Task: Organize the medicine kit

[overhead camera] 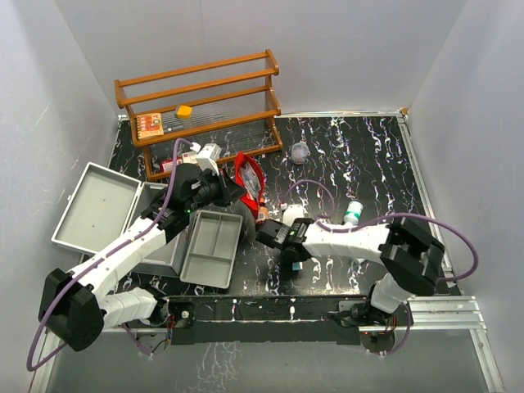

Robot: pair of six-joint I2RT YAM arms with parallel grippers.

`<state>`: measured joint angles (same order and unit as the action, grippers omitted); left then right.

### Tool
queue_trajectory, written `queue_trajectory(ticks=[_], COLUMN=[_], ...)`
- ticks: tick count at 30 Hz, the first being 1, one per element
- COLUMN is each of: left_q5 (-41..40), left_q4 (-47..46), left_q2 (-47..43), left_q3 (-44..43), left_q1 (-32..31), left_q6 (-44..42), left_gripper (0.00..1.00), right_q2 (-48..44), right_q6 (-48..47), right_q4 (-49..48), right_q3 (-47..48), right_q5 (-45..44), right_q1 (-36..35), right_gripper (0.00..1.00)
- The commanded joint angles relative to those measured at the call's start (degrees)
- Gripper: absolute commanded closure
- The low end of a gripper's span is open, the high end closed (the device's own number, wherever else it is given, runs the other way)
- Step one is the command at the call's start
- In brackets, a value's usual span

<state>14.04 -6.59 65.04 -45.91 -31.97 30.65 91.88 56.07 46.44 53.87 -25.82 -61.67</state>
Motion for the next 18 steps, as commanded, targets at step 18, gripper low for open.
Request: queue_trajectory(ticks=[18], left_q5=[23.24], left_q4=[-7.55], left_q2=[7.82], left_q3=[-3.0], left_q1=[0.49], left_q6=[1.51], left_gripper=[1.0], right_q2=[-31.17], right_q6=[0.08], right_q4=[-5.86], right_q3=[3.57], right_q5=[-12.91], right_q1=[0.16], right_gripper=[0.8])
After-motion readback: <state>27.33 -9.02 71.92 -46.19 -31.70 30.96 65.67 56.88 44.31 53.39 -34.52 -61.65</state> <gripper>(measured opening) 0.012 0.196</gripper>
